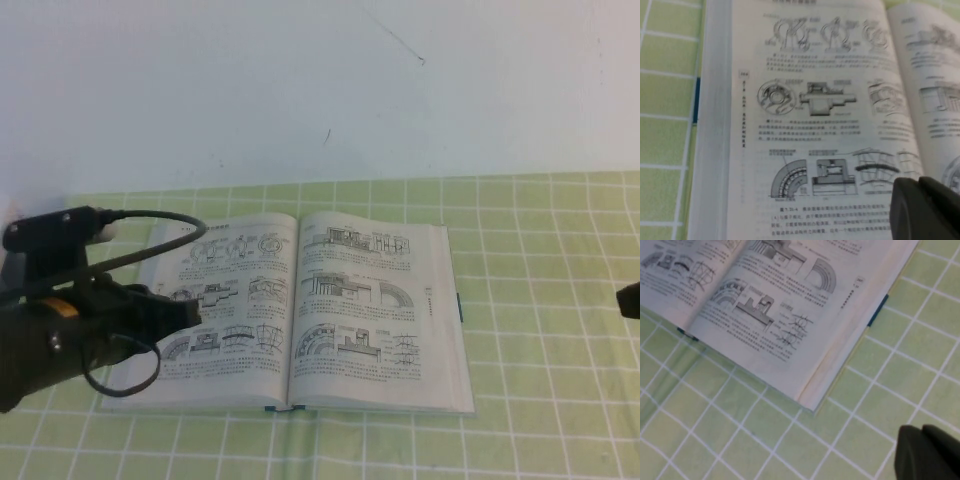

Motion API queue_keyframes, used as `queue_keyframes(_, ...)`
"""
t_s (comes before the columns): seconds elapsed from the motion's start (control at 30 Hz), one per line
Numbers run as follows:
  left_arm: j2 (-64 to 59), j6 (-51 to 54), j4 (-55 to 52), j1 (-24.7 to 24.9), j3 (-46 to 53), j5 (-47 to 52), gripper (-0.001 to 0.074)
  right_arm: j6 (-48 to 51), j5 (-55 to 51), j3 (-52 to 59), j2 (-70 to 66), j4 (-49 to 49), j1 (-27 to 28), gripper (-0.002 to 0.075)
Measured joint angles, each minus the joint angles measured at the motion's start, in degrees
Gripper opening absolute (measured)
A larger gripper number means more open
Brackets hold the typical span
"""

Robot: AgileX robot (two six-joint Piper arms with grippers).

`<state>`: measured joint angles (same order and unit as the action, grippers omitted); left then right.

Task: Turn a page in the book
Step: Open the closed book

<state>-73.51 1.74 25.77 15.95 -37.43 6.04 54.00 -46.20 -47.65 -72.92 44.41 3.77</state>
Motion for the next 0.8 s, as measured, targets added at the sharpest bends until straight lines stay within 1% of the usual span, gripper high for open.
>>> queue_keyframes(0.13, -6.4, 0.0, 1.9, 0.2, -0.8, -3.5, -0.0004, 2.3, 1.3, -3.0, -9.1, 4.8, -0.4, -0.0003)
queue_keyframes(0.2, -9.4, 0.0, 3.1, 0.2, -0.8, -5.4, -0.0004, 4.5, 2.8, -4.0, -12.4, 7.9, -1.7, -0.0003)
queue_keyframes(0.4, -15.3, -0.4, 4.0, 0.3, -1.1, -8.2, -0.0004, 13.2, 6.9, -5.7, -20.8, 22.5, -9.2, -0.0002)
queue_keyframes(0.47, -16.4, -1.3, 4.3, 0.3, -1.2, -8.5, -0.0004, 16.8, 7.8, -6.4, -23.6, 26.4, -11.5, 0.0019)
queue_keyframes(0.5, -16.9, -1.7, 4.3, 0.3, -1.2, -8.5, -0.0004, 17.7, 7.8, -6.9, -24.8, 27.3, -12.1, 0.0040)
queue_keyframes(0.53, -17.3, -1.7, 4.4, 0.3, -1.2, -8.2, -0.0004, 18.3, 7.9, -7.4, -26.2, 28.1, -12.7, 0.0076)
queue_keyframes(0.6, -17.7, -1.7, 4.4, 0.3, -1.8, -6.0, -0.0004, 18.7, 7.9, -8.3, -29.1, 29.0, -13.2, 0.0178)
queue_keyframes(0.67, -17.8, -1.3, 4.4, 0.3, -3.5, -0.7, -0.0004, 18.8, 7.9, -9.4, -31.5, 29.2, -13.2, 0.0286)
queue_keyframes(0.73, -17.8, 1.3, 5.0, 0.3, -6.5, 5.1, -0.0004, 18.4, 7.9, -10.2, -33.3, 29.4, -13.2, 0.0356)
queue_keyframes(0.8, -17.8, 6.7, 8.1, 0.3, -9.8, 9.2, -0.0004, 18.0, 8.0, -11.1, -34.7, 29.6, -13.2, 0.0384)
